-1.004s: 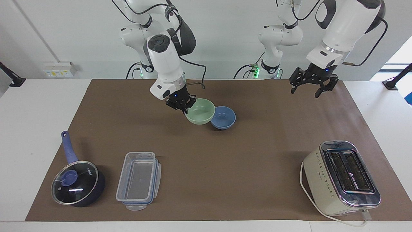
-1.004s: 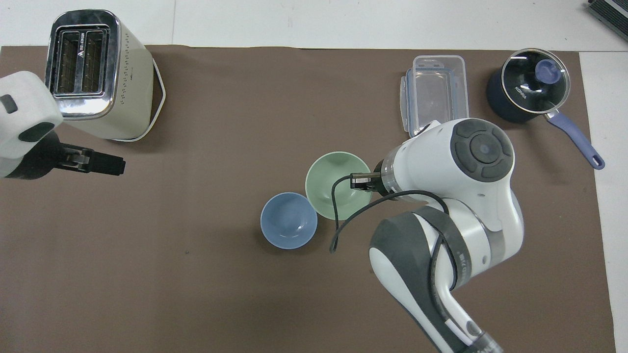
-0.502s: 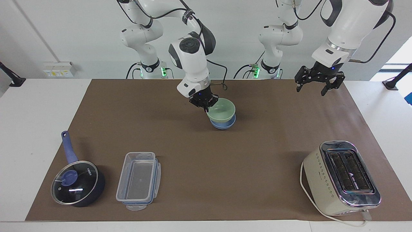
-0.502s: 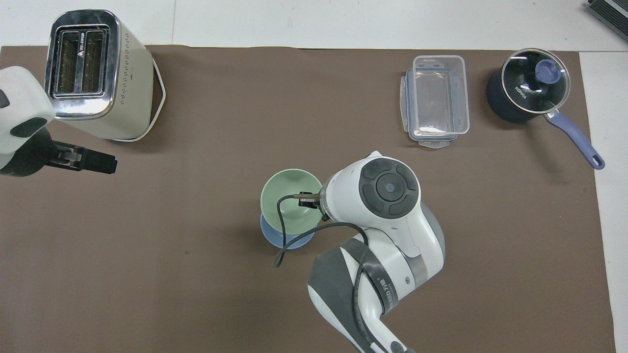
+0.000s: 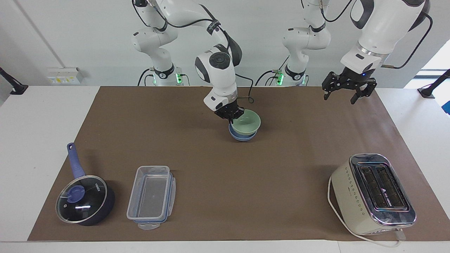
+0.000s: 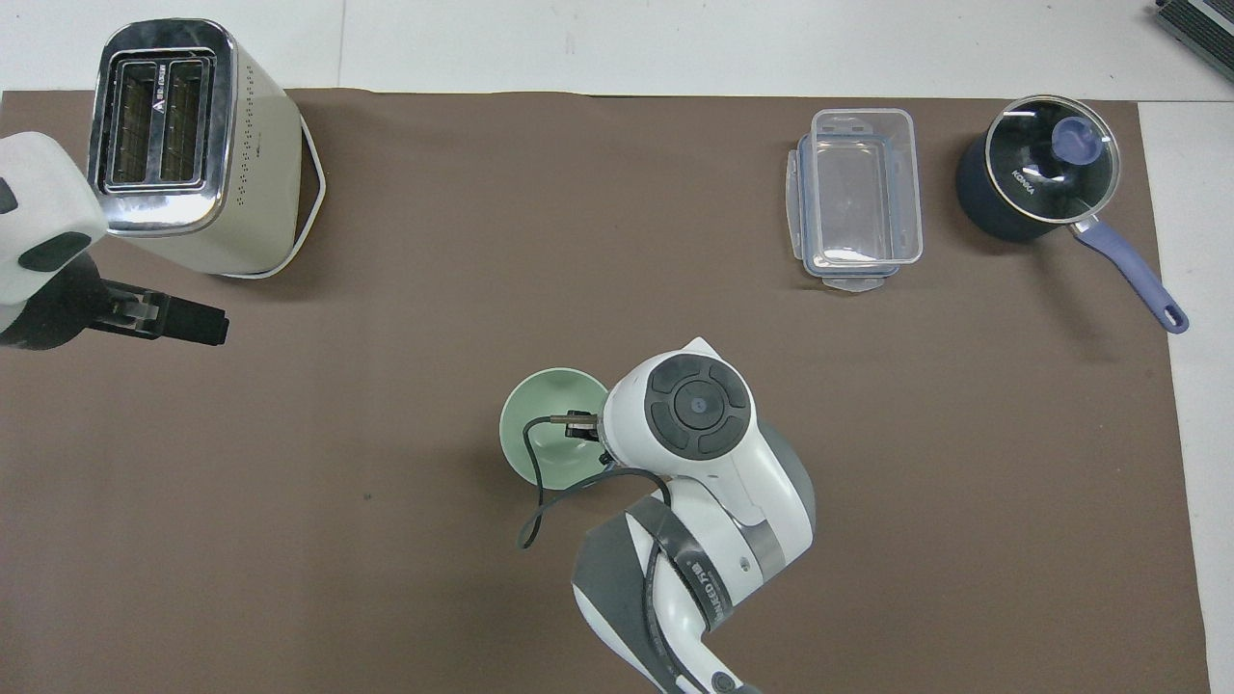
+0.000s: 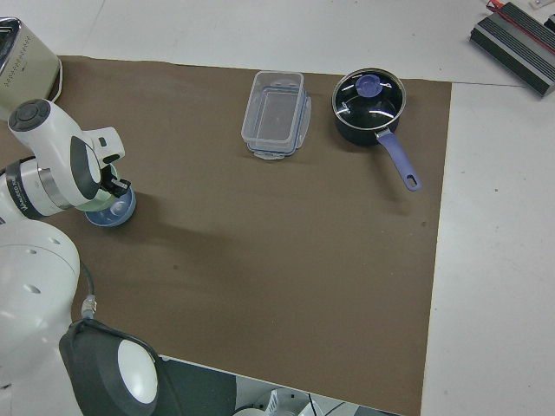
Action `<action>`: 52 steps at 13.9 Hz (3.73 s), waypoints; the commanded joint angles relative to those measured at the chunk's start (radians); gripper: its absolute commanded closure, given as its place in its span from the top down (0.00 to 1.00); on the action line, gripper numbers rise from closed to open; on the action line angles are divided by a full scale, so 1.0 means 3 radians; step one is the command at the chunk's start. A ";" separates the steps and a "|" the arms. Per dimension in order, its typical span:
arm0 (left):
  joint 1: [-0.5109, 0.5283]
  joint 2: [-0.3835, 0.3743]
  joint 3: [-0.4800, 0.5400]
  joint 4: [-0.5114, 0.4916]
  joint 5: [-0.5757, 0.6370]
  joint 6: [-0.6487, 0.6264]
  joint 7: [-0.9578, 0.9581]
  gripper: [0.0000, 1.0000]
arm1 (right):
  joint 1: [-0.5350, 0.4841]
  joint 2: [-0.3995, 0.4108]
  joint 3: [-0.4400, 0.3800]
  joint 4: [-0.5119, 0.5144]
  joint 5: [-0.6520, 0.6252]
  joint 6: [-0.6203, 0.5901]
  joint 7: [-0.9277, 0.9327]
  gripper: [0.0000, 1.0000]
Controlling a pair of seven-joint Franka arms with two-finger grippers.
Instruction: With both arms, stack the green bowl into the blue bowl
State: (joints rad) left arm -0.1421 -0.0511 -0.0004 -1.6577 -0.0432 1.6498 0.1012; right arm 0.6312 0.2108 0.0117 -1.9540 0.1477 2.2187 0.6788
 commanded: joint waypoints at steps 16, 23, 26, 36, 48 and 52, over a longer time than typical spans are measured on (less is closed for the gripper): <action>0.0136 -0.0085 -0.0009 0.0044 0.0062 -0.0406 0.0082 1.00 | -0.0018 0.0029 -0.0014 -0.0175 0.0055 0.0346 -0.0008 0.00; 0.0146 -0.0096 -0.0009 0.0039 0.0062 -0.0412 0.0072 1.00 | -0.0023 0.0034 -0.0008 -0.0180 0.0060 0.0341 -0.0059 0.06; 0.0146 -0.0096 -0.0009 0.0039 0.0062 -0.0411 0.0072 1.00 | -0.0013 0.0074 -0.0008 -0.0180 0.0065 0.0341 -0.0028 0.19; 0.0146 -0.0096 -0.0009 0.0039 0.0062 -0.0401 0.0072 1.00 | -0.0410 -0.0160 -0.0049 0.0086 -0.0012 0.0244 -0.0263 1.00; 0.0146 -0.0096 -0.0009 0.0039 0.0062 -0.0391 0.0061 1.00 | -0.1444 -0.0738 -0.0075 0.0632 -0.0293 -0.1264 -0.1157 1.00; 0.0141 -0.0096 -0.0009 0.0039 0.0062 -0.0391 0.0056 1.00 | -0.1766 -0.0840 -0.0075 0.0822 -0.0390 -0.1694 -0.1434 1.00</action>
State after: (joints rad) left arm -0.1112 -0.0721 0.0056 -1.6539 -0.0429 1.5505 0.1119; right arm 0.1396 -0.0278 -0.0189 -1.7315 0.0496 1.7589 0.2912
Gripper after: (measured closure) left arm 0.000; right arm 0.000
